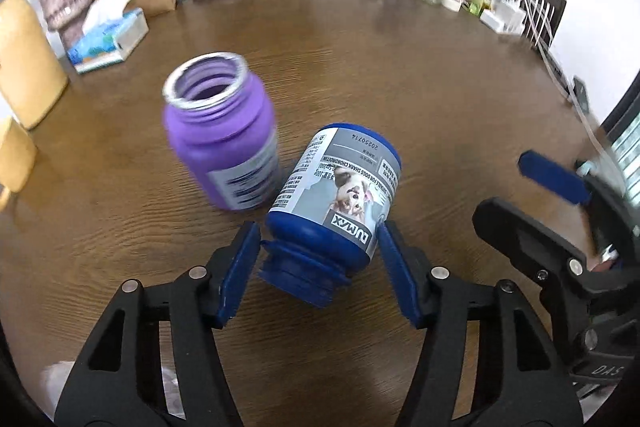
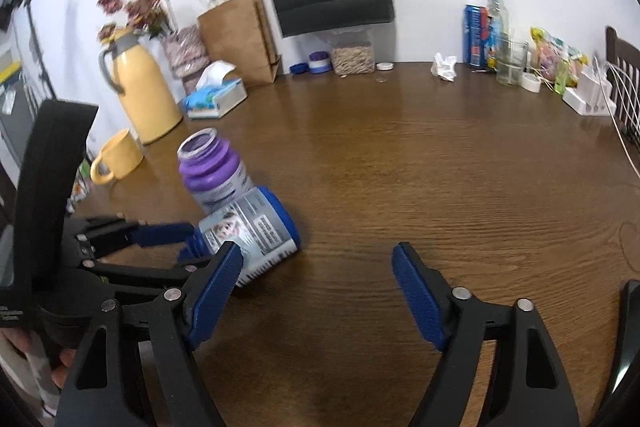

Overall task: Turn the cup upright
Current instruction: 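Close the left gripper around the blue-necked bottle's body and lift, then rotate the held bottle neck-up with the left gripper while the right gripper approaches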

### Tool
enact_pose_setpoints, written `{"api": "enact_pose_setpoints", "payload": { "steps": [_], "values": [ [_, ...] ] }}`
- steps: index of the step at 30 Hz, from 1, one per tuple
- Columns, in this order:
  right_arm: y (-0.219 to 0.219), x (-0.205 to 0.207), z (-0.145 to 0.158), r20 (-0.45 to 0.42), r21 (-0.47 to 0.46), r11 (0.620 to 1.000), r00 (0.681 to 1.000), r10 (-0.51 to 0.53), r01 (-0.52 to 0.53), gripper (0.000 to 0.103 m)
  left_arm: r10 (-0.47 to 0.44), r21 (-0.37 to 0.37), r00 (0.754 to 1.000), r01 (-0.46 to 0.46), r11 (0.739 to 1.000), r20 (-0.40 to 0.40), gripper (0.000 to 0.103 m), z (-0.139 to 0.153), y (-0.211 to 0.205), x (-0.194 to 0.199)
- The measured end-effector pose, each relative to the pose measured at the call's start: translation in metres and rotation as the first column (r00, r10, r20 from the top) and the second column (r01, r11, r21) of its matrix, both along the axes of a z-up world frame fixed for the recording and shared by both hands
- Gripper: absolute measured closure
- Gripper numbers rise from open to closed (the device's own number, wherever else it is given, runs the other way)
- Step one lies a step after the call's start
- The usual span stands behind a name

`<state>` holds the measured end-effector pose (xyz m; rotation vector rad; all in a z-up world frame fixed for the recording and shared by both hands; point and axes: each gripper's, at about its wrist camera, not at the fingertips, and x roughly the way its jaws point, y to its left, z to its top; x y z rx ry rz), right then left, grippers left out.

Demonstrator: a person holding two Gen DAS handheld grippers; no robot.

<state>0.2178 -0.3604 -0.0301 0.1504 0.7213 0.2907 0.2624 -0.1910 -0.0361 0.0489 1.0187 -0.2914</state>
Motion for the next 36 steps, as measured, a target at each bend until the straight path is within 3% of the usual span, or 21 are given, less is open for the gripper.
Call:
{"api": "enact_pose_setpoints", "payload": {
  "steps": [2,6,12,19,24,27,31,36],
  "values": [
    [-0.012,0.004,0.000,-0.010,0.032,0.999,1.000,-0.023,0.024,0.024,0.010,-0.050,1.000,-0.010,0.999,-0.010,0.046,0.000,-0.007,0.007],
    [-0.034,0.010,-0.001,-0.027,0.073,0.995,0.998,-0.064,0.066,0.030,0.038,-0.071,0.999,-0.037,0.997,0.012,0.045,-0.001,-0.029,0.018],
    [-0.057,0.010,0.006,-0.019,0.096,0.992,0.996,-0.083,0.085,0.030,0.057,-0.117,0.998,-0.056,0.992,0.002,0.044,-0.004,-0.044,0.033],
    [-0.056,0.016,0.000,-0.034,0.136,0.990,0.999,-0.037,0.041,0.030,-0.023,-0.168,0.999,0.018,0.986,-0.027,0.038,-0.009,-0.033,0.020],
    [-0.048,0.037,-0.012,-0.089,0.206,0.978,0.996,0.001,0.018,0.030,-0.099,-0.162,0.995,0.094,0.982,-0.020,0.049,-0.013,-0.045,0.008],
    [-0.036,0.055,-0.014,-0.122,0.234,0.972,0.991,0.055,-0.025,0.030,-0.133,-0.185,0.990,0.124,0.975,-0.036,0.050,-0.017,-0.054,0.003],
    [-0.013,0.069,-0.014,-0.142,0.196,0.972,0.977,0.159,-0.130,0.031,-0.182,-0.214,0.983,0.179,0.960,0.006,0.050,-0.011,-0.057,-0.010],
    [-0.018,0.058,-0.002,-0.089,0.129,0.982,0.985,0.151,-0.139,0.030,-0.159,-0.214,0.987,0.164,0.963,0.040,0.049,0.004,-0.025,-0.021]
  ]
}}
